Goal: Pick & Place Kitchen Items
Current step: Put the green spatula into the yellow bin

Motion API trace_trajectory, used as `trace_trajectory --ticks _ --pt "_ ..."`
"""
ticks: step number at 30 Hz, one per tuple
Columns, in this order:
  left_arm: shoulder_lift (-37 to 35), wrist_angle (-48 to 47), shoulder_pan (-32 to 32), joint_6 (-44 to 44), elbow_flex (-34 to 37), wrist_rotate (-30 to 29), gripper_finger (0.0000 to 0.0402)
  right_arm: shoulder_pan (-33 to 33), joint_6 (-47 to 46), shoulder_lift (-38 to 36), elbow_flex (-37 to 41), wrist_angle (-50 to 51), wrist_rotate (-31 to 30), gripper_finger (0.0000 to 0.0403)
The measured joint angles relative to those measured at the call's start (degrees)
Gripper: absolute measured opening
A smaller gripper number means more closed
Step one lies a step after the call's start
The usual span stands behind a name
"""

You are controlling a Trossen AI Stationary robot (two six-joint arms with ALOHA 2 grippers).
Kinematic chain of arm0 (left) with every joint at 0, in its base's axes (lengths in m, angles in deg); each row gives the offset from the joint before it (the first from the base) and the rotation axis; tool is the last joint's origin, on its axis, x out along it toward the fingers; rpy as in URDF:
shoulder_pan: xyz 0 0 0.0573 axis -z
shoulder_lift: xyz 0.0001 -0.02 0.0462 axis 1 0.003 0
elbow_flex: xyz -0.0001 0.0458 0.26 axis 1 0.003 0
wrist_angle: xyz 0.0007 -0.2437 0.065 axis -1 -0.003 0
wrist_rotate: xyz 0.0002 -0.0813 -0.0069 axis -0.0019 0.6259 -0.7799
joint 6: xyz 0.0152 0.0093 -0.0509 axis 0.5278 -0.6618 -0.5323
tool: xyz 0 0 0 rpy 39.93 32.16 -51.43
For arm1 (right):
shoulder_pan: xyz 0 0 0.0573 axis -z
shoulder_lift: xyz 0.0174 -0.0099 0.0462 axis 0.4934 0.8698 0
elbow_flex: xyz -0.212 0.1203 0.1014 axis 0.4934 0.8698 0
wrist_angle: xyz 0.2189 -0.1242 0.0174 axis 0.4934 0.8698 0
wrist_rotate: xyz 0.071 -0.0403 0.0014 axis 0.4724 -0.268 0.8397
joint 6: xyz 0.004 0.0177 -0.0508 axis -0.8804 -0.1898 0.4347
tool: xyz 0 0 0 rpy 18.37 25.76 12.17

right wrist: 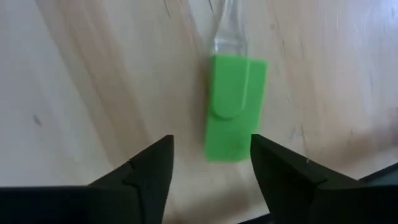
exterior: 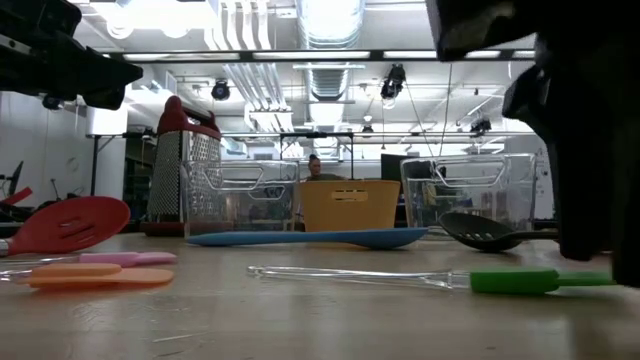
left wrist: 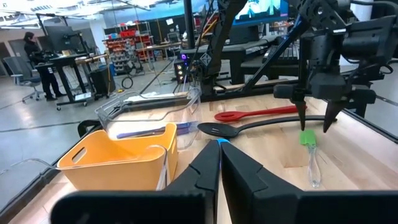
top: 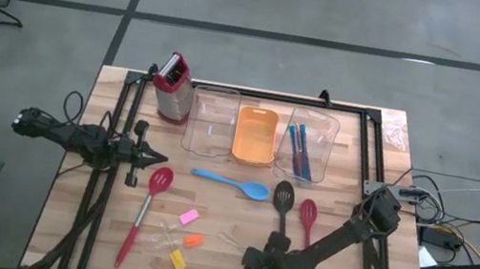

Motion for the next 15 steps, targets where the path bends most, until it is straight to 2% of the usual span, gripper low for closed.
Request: trace_trajectory --ticks 9,15 --pt "0.0 -0.01 0.01 -0.01 -0.01 -0.01 0.0021 0.54 0.37 -0.31 3.04 -1.18 -0.26 0.0241" --pt "0.0 -0.01 0.0 -0.01 -0.01 -0.02 0.0018 1.29 1.58 -0.31 3.62 -2.66 -1.53 0.0222"
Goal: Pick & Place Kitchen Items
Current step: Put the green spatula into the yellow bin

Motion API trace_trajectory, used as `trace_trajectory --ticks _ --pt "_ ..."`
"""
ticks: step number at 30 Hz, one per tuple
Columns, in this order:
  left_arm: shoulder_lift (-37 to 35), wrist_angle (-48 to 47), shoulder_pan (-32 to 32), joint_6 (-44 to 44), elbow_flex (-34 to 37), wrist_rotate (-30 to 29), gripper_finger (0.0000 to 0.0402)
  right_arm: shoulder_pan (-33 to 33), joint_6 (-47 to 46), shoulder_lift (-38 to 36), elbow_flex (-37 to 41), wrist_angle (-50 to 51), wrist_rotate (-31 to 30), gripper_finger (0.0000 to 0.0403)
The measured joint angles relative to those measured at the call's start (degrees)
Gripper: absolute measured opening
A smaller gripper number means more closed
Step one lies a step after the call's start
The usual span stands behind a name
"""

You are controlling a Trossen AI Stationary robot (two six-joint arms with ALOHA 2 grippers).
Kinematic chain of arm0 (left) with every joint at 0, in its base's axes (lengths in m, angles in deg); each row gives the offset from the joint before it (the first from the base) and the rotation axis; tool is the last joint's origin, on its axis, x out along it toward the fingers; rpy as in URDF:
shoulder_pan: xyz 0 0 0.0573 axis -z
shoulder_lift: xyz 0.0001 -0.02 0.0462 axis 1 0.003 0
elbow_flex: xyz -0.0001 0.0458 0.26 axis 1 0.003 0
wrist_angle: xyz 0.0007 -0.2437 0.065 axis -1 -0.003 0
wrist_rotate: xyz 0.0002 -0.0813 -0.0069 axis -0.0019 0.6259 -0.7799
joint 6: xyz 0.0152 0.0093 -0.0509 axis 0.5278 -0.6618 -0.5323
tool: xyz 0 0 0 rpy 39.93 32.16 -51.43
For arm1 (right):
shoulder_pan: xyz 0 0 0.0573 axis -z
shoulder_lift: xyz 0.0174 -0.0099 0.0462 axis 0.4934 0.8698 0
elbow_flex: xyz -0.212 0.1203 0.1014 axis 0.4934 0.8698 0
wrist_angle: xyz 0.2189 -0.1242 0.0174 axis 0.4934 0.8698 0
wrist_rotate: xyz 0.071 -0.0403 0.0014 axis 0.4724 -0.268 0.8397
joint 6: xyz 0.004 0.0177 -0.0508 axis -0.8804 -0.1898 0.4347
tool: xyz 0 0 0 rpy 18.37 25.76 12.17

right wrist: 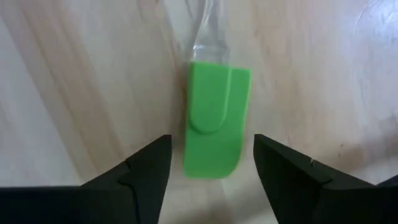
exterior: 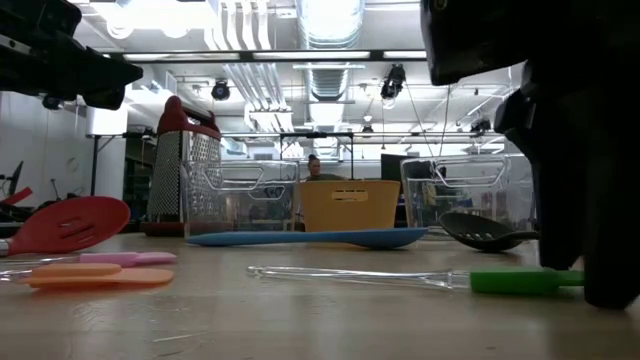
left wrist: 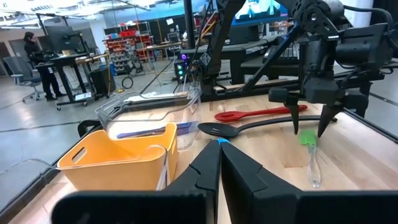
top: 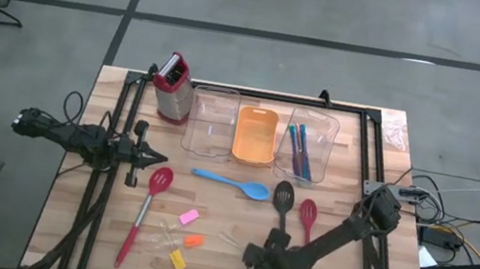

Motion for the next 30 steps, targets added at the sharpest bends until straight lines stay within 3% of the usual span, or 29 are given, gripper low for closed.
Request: trace_trajectory --ticks 6,16,30 --pt "0.0 0.0 -0.01 0.01 0.0 0.02 0.0021 0.58 0.82 -0.28 2.5 -2.5 1.77 0.0163" --pt "0.0 0.01 0.01 0.0 0.0 0.02 0.002 0.79 3.77 -0.24 3.97 -4.74 5.53 0.0021" --pt "0.0 0.0 0.01 0.01 0.01 0.01 0.0021 1.29 7.23 -2.36 -3.73 2.77 -3.15 0.0014"
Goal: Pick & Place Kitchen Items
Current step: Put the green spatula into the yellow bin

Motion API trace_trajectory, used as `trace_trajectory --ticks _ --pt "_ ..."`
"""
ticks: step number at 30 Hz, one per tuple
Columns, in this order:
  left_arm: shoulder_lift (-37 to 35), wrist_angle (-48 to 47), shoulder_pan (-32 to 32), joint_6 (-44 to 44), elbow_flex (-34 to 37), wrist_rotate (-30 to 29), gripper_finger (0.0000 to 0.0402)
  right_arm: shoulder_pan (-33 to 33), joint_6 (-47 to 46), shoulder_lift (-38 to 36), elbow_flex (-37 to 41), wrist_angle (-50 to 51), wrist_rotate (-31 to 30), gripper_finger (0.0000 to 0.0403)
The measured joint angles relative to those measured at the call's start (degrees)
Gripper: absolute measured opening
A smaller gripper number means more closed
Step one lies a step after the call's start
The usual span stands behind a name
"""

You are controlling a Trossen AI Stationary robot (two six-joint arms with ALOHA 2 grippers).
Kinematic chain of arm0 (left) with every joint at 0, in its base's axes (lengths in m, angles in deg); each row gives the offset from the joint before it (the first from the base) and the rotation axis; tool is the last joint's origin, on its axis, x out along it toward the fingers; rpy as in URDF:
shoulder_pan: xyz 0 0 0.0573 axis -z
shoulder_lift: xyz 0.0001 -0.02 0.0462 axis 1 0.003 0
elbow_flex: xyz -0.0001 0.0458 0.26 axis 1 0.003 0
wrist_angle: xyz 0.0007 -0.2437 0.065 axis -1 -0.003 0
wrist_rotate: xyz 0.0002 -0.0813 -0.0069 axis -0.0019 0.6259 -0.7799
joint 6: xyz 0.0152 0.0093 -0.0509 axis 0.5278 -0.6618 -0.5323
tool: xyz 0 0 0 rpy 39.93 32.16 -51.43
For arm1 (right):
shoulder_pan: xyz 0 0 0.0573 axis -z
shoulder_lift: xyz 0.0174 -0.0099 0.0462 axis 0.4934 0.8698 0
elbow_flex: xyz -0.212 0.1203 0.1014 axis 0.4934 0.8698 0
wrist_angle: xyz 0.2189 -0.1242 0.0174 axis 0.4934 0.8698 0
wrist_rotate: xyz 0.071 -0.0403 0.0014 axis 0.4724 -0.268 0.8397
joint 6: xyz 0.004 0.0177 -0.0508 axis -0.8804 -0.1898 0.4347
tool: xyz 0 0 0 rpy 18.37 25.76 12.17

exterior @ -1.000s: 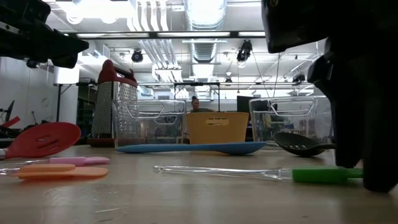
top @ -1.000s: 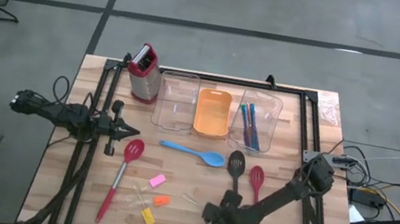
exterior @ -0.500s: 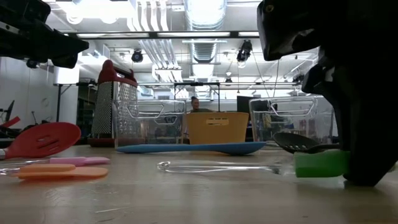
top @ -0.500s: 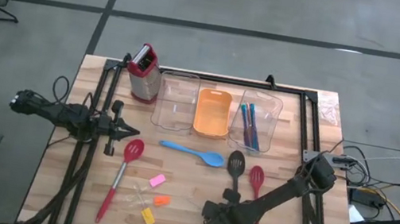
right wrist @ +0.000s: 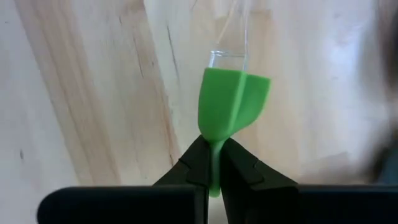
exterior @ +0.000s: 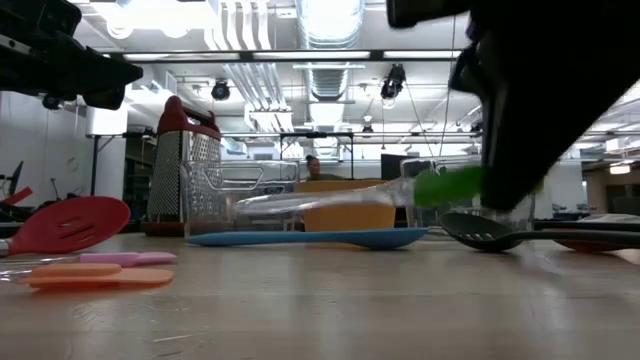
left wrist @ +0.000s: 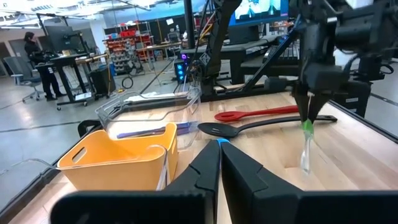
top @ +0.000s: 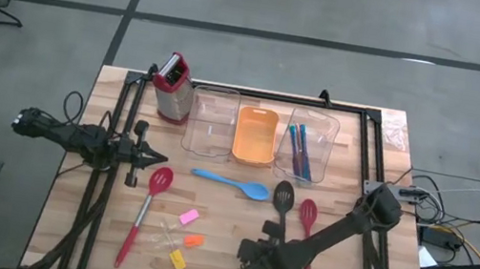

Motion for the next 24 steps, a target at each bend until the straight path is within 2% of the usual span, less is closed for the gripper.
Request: trace_trajectory --ticks 4,12,18,24 --pt "0.0 0.02 0.0 -0.01 0.01 -0.01 0.002 0.13 0.02 -0.48 -0.84 1.94 -1.77 0.0014" --pt "0.02 -0.01 0.0 0.01 -0.01 -0.01 0.0021 1.93 -1.7 -1.14 -3.89 8.55 -9.08 0.0014" --pt "0.0 0.0 -0.01 0.0 0.0 -0.01 0.0019 5.93 -7.05 -1.16 -6.26 13.36 -13.72 0.0013" --pt "0.0 -0.01 -0.01 0.0 0.0 0.0 0.0021 10.18 -8.32 -1.49 -8.14 16.59 -17.19 0.0013"
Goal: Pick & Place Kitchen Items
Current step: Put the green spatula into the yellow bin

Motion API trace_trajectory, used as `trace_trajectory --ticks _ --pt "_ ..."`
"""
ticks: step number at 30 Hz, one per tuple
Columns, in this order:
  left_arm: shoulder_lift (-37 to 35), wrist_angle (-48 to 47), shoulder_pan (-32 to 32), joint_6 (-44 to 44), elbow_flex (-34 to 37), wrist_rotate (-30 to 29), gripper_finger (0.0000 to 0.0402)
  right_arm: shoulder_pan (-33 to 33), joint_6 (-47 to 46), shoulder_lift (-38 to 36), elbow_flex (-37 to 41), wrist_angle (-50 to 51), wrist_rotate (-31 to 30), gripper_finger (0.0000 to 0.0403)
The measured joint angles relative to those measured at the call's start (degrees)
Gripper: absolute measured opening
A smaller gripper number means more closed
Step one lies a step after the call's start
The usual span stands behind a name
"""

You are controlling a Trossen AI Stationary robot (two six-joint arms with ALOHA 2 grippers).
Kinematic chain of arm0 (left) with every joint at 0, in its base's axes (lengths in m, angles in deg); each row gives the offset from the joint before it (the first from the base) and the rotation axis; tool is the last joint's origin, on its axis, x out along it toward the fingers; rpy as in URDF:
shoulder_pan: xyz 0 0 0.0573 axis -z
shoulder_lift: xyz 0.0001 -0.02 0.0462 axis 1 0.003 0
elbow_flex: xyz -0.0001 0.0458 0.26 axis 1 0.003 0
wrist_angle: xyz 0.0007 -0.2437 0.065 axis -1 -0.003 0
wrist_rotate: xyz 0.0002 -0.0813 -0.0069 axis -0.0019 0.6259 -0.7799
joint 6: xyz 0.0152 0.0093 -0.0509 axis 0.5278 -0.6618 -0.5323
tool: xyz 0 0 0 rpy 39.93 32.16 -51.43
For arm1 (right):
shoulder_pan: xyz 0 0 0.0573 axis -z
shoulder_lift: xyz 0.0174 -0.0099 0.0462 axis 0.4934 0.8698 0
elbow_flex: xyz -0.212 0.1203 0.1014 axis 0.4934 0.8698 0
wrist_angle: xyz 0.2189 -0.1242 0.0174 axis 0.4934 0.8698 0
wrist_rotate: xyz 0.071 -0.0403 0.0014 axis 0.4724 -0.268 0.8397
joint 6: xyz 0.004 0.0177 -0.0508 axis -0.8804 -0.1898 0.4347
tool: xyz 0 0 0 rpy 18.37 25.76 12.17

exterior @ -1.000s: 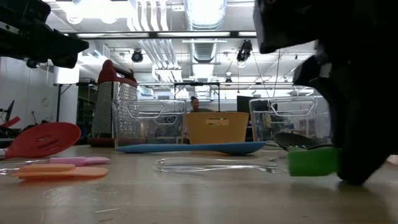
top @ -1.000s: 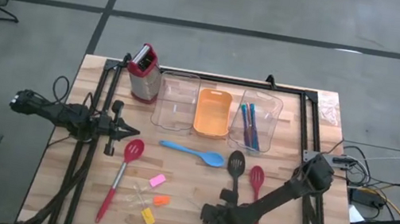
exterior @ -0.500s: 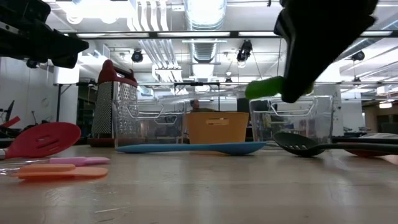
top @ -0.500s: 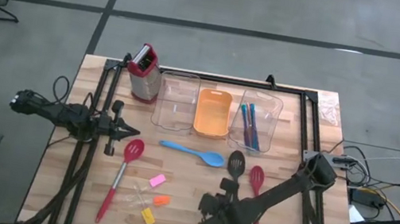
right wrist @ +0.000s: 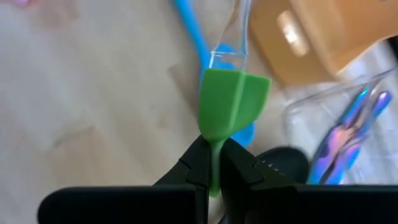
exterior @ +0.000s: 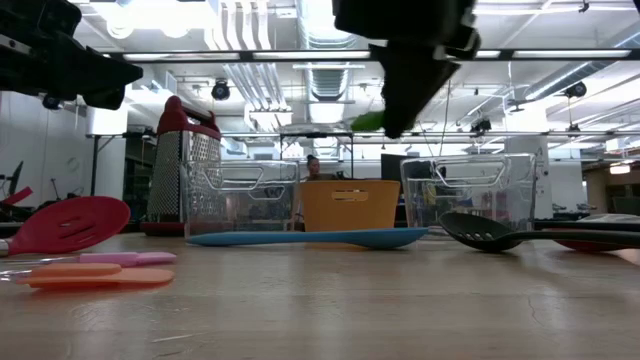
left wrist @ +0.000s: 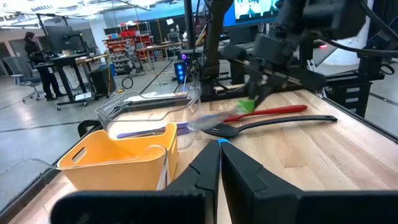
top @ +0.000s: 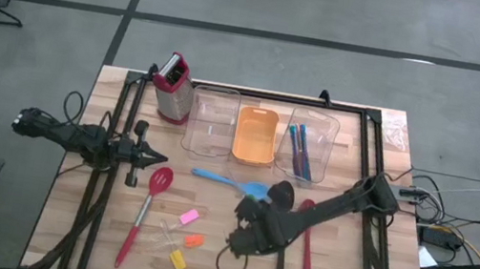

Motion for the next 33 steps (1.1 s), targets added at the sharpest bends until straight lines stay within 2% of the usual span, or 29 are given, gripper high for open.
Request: trace_trajectory --ticks 12,23,27,33 --pt "0.0 0.0 -0.01 -0.01 -0.01 0.0 0.0021 5.22 1.15 -0.3 -0.85 0.09 -3.56 0.0013" --pt "0.0 0.02 -0.01 -0.01 0.01 0.01 0.0019 9.53 -1.75 -0.32 -0.85 1.39 -5.47 0.0013" --pt "0.0 0.01 0.0 -0.01 0.0 -0.01 0.0021 13.06 -3.37 -0.41 -0.85 1.45 -4.95 0.0013" --pt "0.0 0.01 0.0 -0.01 0.0 0.0 0.0018 19.9 -1.57 -0.41 -0.85 1.33 0.09 0.0013"
